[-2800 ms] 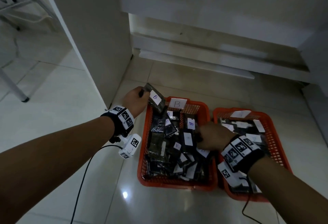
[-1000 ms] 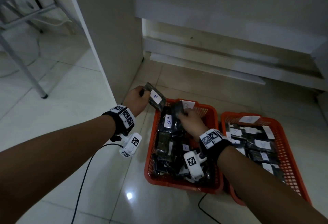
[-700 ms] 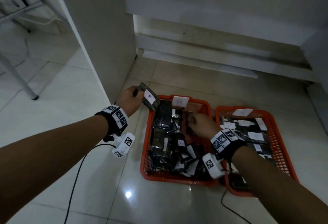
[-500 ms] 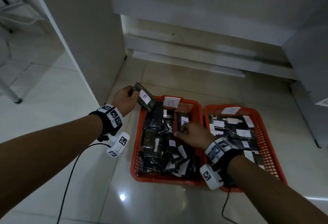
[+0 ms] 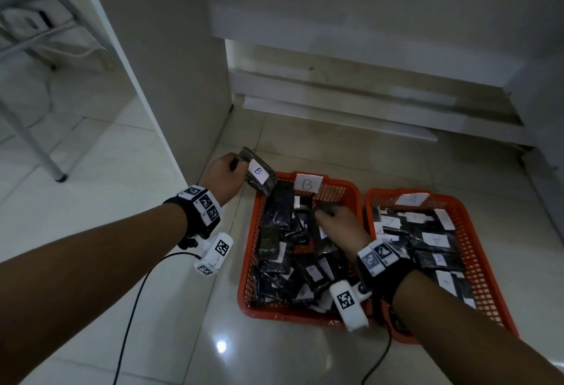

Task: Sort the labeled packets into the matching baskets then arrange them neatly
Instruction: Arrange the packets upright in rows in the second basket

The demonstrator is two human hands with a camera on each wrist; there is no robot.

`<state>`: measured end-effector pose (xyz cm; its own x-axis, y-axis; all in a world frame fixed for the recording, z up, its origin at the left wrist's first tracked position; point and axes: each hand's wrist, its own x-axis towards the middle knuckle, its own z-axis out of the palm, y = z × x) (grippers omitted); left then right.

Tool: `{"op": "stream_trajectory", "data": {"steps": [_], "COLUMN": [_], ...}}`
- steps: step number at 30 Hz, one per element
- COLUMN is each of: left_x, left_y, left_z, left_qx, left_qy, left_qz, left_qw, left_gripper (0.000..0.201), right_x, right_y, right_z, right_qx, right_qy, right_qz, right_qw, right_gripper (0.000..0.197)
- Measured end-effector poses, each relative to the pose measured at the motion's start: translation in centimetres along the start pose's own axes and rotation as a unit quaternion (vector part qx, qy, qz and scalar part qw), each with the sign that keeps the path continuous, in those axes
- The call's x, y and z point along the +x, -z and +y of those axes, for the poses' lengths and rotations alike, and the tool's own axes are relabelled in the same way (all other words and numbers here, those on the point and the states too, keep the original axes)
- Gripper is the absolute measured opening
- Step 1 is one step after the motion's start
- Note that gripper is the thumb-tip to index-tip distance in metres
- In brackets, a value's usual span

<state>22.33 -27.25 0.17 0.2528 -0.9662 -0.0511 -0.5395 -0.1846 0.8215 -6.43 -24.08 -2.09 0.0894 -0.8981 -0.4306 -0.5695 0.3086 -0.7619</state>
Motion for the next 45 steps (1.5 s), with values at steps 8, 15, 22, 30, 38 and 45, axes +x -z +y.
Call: {"op": "stream_trajectory", "data": {"steps": [8, 15, 22, 30, 38, 45], "left_x": [-0.7, -1.2, -0.8, -1.3, -0.5, 0.1], "left_y": [1.5, 1.6, -0.1, -2.4, -1.9, -0.3], "left_z": [0.5, -0.5, 0.8, 1.8, 1.0, 0.5], "left_qx": [0.001, 0.016, 0.006, 0.019, 0.022, 0.003], "left_qy": [0.011, 0.016, 0.011, -0.010, -0.012, 0.000], "left_qz": [0.013, 0.006, -0.009, -0.038, -0.013, 0.023], "left_qw": [1.000, 1.000, 1.000, 0.999, 1.000, 1.000], "left_gripper": [0.018, 0.019, 0.027, 0.046, 0.024, 0.019], "right_x": [3.7, 3.0, -0.8, -0.7, -1.1, 1.5], "right_y": [-3.6, -1.2, 2.8, 1.5, 3.8, 0.3], "right_z": [-4.4, -1.4, 3.0, 3.7, 0.5, -3.2], "right_qx": [0.020, -0.224, -0.486, -0.393, -0.303, 0.005], "right_qy": [0.076, 0.189, 0.126, 0.104, 0.136, 0.147], "right_qz": [0.013, 0.026, -0.185, -0.191, -0.061, 0.043], "right_qw": [0.997, 0.956, 0.845, 0.894, 0.941, 0.988], "right_gripper": [0.029, 0.020, 0.029, 0.019, 0.020, 0.015]}}
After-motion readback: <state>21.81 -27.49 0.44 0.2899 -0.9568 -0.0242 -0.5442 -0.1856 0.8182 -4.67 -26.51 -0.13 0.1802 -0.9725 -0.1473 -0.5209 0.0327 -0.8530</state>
